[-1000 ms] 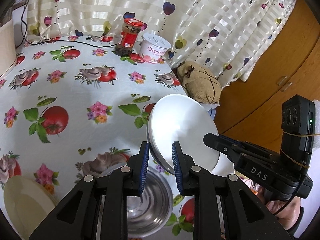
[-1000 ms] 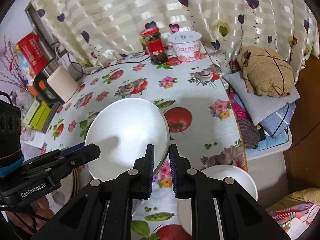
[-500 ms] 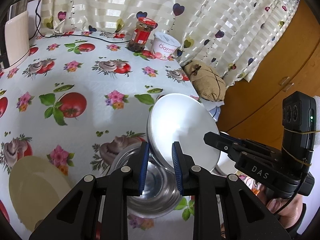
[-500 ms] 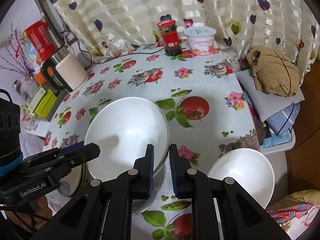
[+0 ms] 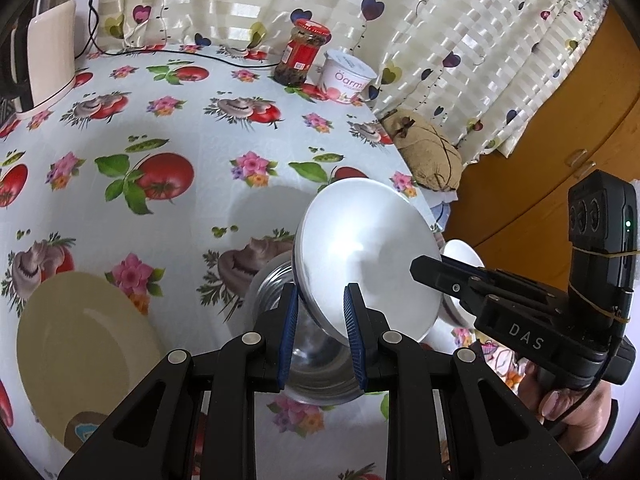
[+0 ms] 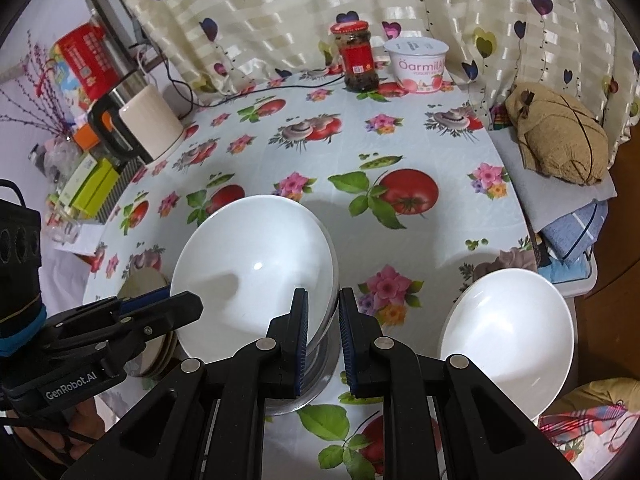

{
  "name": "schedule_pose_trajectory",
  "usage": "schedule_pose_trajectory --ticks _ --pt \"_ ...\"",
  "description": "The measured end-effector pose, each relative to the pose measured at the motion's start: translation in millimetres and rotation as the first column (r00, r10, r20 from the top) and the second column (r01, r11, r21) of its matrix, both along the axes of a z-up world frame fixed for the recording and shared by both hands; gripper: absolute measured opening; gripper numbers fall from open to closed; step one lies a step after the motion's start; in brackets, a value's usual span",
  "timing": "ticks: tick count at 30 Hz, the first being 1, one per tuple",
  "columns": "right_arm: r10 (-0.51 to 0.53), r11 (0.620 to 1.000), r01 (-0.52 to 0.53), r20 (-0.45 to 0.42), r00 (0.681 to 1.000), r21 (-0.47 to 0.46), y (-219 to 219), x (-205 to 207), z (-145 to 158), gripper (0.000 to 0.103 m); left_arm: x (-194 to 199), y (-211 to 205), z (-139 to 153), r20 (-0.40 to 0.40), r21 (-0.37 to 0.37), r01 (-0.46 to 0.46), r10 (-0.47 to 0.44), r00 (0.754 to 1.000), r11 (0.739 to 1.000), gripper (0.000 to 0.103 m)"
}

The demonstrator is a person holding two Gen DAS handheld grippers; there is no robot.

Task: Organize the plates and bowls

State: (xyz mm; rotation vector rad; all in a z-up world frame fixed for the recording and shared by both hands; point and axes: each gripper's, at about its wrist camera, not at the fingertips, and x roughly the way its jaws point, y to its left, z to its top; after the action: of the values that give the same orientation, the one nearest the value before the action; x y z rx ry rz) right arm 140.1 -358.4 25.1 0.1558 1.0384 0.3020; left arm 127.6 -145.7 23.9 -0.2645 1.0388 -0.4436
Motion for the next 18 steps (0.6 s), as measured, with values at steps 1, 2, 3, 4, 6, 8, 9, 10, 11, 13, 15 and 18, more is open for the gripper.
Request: schedule_pose_trajectory --ticks 1,2,3,4,6,8,9,10,11,13,15,18 --pt "0.003 1.0 -0.003 -0.002 1.0 0.0 1.1 -0.5 -0.8 0.015 -0.9 0.8 0.0 -0.001 0.0 -0.003 0.003 1.0 1.0 0.025" --pt "0.005 1.0 -0.005 -0.003 1.0 0.002 2.5 -1.4 -0.9 0.015 -1.8 2.0 0.2 0.0 -0.001 -0.005 0.005 1.0 1.0 0.025" --pt "0.007 1.0 -0.007 -0.002 1.0 0.001 3.6 -2.0 -0.8 0.015 -2.3 2.9 0.3 -0.001 -0.001 -0.008 0.008 1.0 1.0 0.025" --pt "0.011 1.0 -0.011 -0.003 1.0 -0.001 4.9 -2.3 -0.9 0.015 -2.9 4.1 0.4 -0.003 -0.002 -0.011 0.011 1.0 1.0 0.025" --pt "0.016 1.0 -0.016 -0.004 1.0 0.002 6.8 -2.3 -1.0 0.015 -4.1 5.5 0.9 0.0 -0.002 -0.015 0.015 1.0 1.0 0.025" --pt "0.02 1.0 -0.02 -0.003 1.0 0.001 8.2 -3.2 -0.6 0.016 -4.8 7.0 -0.1 -0.006 -0.003 -0.018 0.018 1.0 1.0 0.025" --pt "0.021 1.0 -0.021 -0.006 1.0 0.002 9.4 -3.6 -0.9 0.016 -5.6 7.7 0.0 -0.006 -0.003 -0.019 0.019 1.0 1.0 0.025" --pt "0.023 1.0 -0.023 -0.006 1.0 0.0 10.6 -4.3 -0.9 0.016 -6.7 8.1 0.3 -0.004 -0.002 -0.019 0.019 1.0 1.0 0.025" --pt "0.025 1.0 -0.025 -0.005 1.0 -0.003 11.9 -4.9 -0.6 0.016 -7.6 8.6 0.2 -0.003 -0.003 -0.018 0.018 1.0 1.0 0.025" --pt "0.028 1.0 -0.028 -0.006 1.0 -0.005 13.6 -6.3 -0.5 0.016 -7.8 8.6 -0.3 -0.007 -0.001 -0.02 0.02 1.0 1.0 0.025" --pt "0.03 1.0 -0.03 -0.01 0.999 -0.005 13.8 -6.8 -2.4 0.016 -9.6 8.7 -2.0 -0.013 0.001 -0.019 0.019 1.0 1.0 0.025" --pt "0.031 1.0 -0.031 -0.023 0.999 -0.003 14.1 -7.8 -7.6 0.016 -12.0 8.1 -5.7 -0.023 0.007 -0.015 0.015 1.0 1.0 0.025"
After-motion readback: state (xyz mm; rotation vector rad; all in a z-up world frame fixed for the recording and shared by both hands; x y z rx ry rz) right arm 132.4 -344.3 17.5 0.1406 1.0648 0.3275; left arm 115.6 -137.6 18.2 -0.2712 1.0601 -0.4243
